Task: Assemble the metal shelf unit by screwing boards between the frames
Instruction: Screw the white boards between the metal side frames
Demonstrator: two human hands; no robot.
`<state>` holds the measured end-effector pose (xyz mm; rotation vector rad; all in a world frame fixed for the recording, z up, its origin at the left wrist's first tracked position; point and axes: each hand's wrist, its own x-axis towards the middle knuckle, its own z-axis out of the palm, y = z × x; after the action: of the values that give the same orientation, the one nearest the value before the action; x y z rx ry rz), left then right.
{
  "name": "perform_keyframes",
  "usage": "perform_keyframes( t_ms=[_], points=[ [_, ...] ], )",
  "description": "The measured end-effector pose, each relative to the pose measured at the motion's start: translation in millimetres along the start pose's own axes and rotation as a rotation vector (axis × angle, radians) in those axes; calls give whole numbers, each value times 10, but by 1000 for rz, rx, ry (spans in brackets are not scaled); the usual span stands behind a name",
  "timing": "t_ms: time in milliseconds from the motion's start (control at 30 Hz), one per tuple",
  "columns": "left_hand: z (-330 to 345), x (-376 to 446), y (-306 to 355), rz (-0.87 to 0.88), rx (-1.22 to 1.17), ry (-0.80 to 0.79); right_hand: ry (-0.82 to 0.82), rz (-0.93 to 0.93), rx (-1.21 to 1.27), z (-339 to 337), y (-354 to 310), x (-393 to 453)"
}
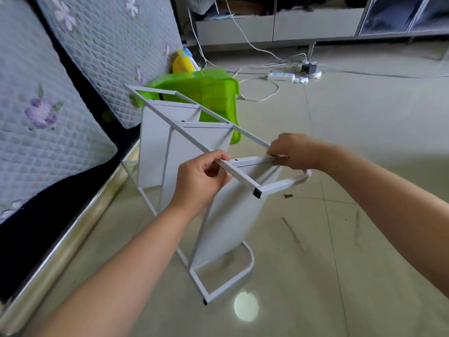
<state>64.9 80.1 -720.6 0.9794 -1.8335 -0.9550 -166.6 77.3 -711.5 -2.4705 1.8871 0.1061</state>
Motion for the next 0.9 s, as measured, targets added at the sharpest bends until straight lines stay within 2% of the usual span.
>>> perform_keyframes(
  t_ms=[167, 300, 533, 633, 767, 900],
  points=[
    [-252, -157, -129, -65, -91, 2, 33, -52, -121, -94, -238, -162],
    [-473, -272, -312, -198, -64, -101, 23, -128, -239, 43, -517, -172],
    [-1045, -301, -574, -348, 95, -263, 64, -201, -270, 90, -887, 176],
    [-1105, -163, -462, -335, 339, -377, -20, -177, -161, 23, -842, 248],
    [-962, -22, -301, -263, 883, -428, -78, -189, -17, -33, -722, 272],
    [-766, 20, -148, -72, 970, -451, 24, -142, 139, -49, -551, 211]
  ],
)
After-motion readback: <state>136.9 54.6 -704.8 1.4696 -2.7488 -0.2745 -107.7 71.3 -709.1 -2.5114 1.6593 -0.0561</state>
